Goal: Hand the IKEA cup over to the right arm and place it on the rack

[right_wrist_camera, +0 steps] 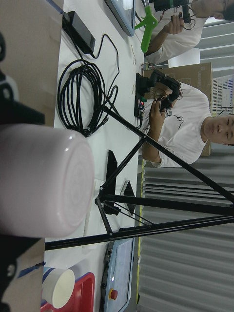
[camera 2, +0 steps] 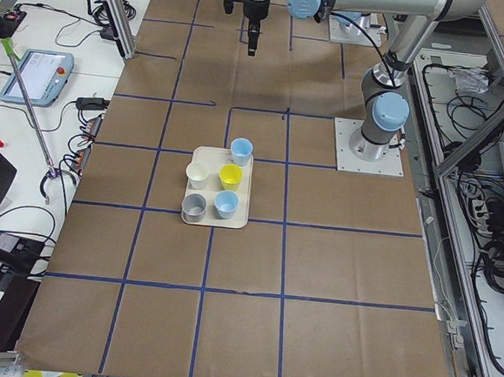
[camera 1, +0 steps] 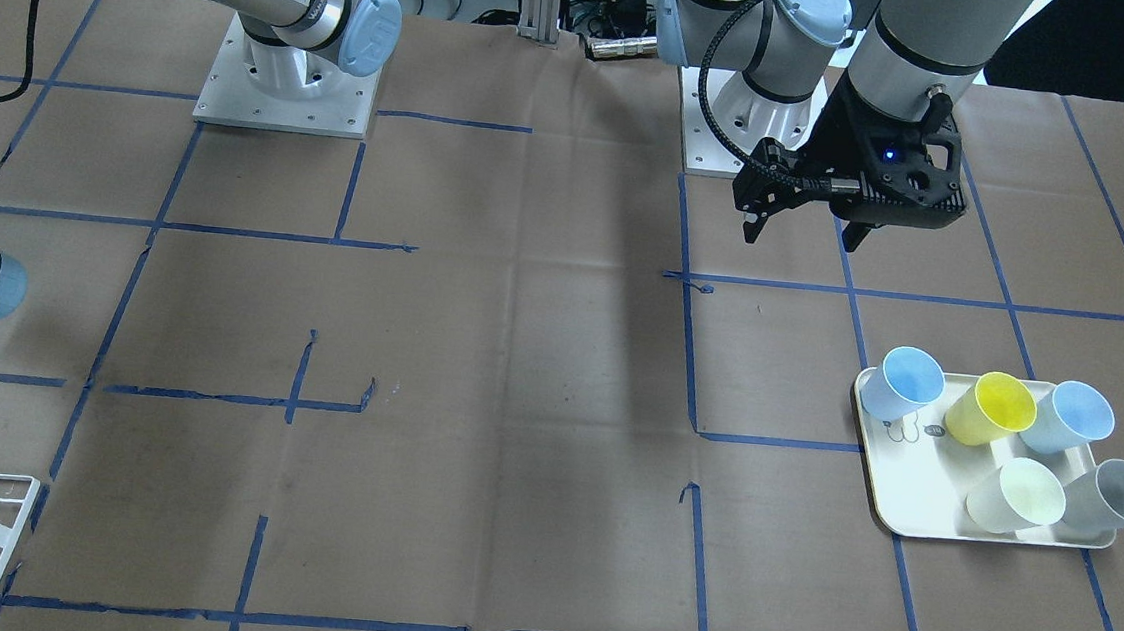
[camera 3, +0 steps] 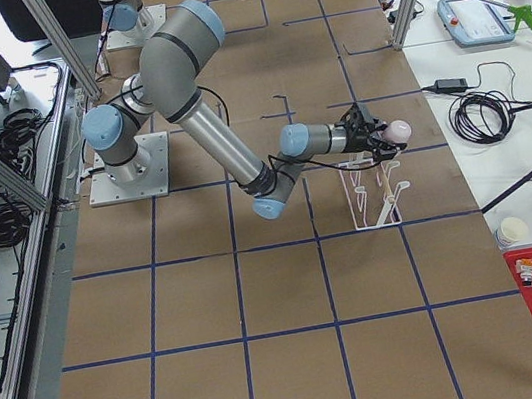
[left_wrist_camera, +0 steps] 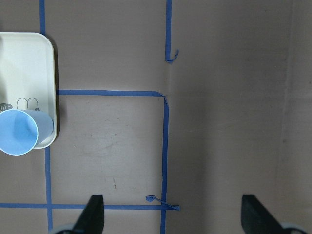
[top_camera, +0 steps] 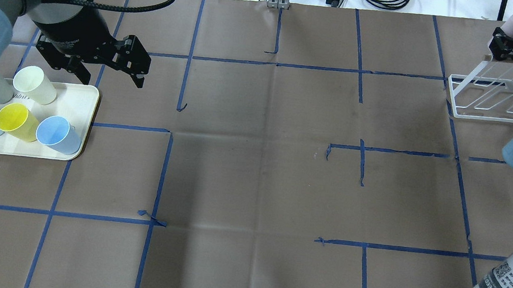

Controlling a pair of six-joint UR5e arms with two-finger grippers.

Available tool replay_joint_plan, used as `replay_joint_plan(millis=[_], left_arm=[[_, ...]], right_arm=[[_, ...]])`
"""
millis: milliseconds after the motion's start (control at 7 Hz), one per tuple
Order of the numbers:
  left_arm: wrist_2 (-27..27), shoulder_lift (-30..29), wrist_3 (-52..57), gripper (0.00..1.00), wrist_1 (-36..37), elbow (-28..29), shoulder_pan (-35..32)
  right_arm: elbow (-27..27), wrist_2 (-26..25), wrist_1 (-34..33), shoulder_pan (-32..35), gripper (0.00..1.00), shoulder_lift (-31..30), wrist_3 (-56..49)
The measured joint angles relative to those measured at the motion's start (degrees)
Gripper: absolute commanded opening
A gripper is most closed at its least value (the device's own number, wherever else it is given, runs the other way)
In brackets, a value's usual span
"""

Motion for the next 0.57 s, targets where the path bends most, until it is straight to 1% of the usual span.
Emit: replay_joint_plan(millis=[571], left_arm=[[-0.03, 0.01, 0.0, 0.99, 0.01, -0.11, 0.03]], right_arm=[[0.06, 0.0, 0.11, 0.12, 0.99, -0.59, 0.4]])
